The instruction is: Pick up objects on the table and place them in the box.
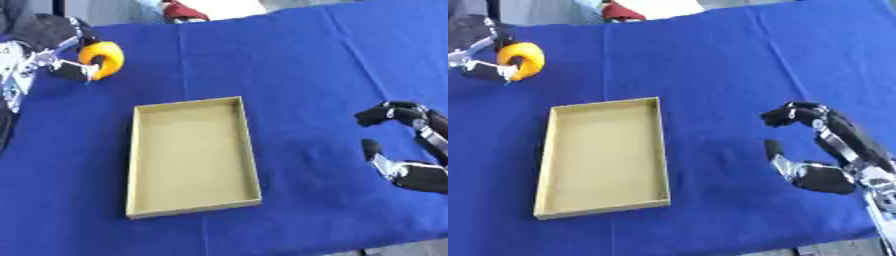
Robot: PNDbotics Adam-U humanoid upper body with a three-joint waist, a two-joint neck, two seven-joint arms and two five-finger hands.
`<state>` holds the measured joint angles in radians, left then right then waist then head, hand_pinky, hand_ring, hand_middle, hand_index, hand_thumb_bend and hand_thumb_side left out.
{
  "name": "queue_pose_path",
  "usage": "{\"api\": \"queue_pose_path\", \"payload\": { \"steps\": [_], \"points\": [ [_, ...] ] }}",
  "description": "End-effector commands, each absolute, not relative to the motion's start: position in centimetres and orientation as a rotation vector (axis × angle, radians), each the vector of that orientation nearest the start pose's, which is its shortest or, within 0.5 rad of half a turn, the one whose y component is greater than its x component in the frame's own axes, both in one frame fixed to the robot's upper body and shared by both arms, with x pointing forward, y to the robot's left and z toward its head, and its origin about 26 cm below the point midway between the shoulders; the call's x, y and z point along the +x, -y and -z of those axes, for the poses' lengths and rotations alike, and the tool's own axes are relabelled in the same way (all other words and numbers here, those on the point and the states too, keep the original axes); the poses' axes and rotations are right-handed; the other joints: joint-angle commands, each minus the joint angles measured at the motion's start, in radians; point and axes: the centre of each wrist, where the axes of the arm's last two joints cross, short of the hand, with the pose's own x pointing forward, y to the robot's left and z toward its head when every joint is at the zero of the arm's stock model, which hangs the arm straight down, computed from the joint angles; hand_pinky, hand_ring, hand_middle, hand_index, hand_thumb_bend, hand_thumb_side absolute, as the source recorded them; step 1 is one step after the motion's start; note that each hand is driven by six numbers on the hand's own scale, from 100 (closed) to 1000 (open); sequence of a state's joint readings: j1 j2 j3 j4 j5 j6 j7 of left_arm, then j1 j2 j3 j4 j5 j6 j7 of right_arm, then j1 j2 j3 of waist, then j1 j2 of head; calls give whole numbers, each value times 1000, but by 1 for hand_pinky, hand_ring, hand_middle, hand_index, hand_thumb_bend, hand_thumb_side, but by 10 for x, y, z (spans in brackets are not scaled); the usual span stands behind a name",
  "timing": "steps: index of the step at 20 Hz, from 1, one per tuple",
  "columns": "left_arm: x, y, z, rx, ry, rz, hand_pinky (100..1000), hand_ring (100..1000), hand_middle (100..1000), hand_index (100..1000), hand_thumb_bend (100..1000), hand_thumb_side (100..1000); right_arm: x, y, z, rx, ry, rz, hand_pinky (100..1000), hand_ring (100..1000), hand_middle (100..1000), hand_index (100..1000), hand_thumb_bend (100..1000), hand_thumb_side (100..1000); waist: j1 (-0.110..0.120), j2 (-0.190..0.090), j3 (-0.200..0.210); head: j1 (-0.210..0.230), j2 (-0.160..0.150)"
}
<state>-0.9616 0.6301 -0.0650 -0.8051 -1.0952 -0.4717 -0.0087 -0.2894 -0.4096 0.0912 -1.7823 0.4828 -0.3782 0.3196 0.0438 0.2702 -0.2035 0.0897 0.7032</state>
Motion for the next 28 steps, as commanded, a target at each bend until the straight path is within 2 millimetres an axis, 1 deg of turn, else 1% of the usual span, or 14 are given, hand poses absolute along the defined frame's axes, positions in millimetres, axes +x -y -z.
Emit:
{"api": "queue_pose_path", "payload": {
  "steps": [1, 5, 9, 12, 16, 20, 23, 25, 28],
  "points": [
    [461, -393, -255, 1358, 1630, 1501, 530, 435, 412, 560, 100, 255, 325, 275, -156, -468, 2106, -1310, 696, 686, 652, 811, 100, 550, -3, -27, 3, -5, -3],
    [454, -392, -270, 1361, 1694, 1520, 531, 432, 409, 558, 100, 258, 325, 277, -156, -473, 2102, -1312, 697, 686, 652, 811, 100, 545, -1, -35, 9, -10, -3],
    [441, -378, -294, 1358, 1809, 1608, 531, 429, 405, 551, 100, 216, 325, 277, -156, -478, 2100, -1315, 697, 686, 652, 811, 100, 538, 3, -43, 16, -15, -3],
    [427, -359, -309, 1328, 1910, 1713, 532, 431, 409, 553, 100, 192, 325, 278, -156, -480, 2096, -1320, 697, 686, 652, 811, 100, 536, 6, -48, 21, -18, -2],
    [406, -326, -323, 1242, 2035, 1874, 530, 432, 413, 554, 100, 190, 325, 277, -156, -479, 2097, -1326, 697, 686, 651, 811, 100, 532, 9, -52, 25, -19, -3],
    [388, -291, -328, 1127, 2106, 2046, 530, 434, 417, 556, 100, 197, 326, 277, -157, -474, 2098, -1332, 697, 686, 651, 811, 100, 533, 9, -55, 25, -19, -3],
    [376, -268, -326, 1040, 2122, 2184, 531, 434, 418, 556, 100, 205, 326, 276, -156, -471, 2097, -1335, 697, 686, 651, 811, 100, 532, 10, -56, 25, -19, -3],
    [371, -256, -322, 985, 2119, 2255, 532, 436, 419, 558, 100, 213, 326, 276, -157, -470, 2098, -1337, 697, 686, 651, 811, 100, 531, 9, -55, 26, -20, -3],
    [367, -244, -315, 916, 2096, 2330, 535, 439, 423, 563, 100, 223, 326, 276, -157, -470, 2099, -1337, 697, 686, 651, 811, 100, 532, 9, -55, 25, -20, -3]
  ]
}}
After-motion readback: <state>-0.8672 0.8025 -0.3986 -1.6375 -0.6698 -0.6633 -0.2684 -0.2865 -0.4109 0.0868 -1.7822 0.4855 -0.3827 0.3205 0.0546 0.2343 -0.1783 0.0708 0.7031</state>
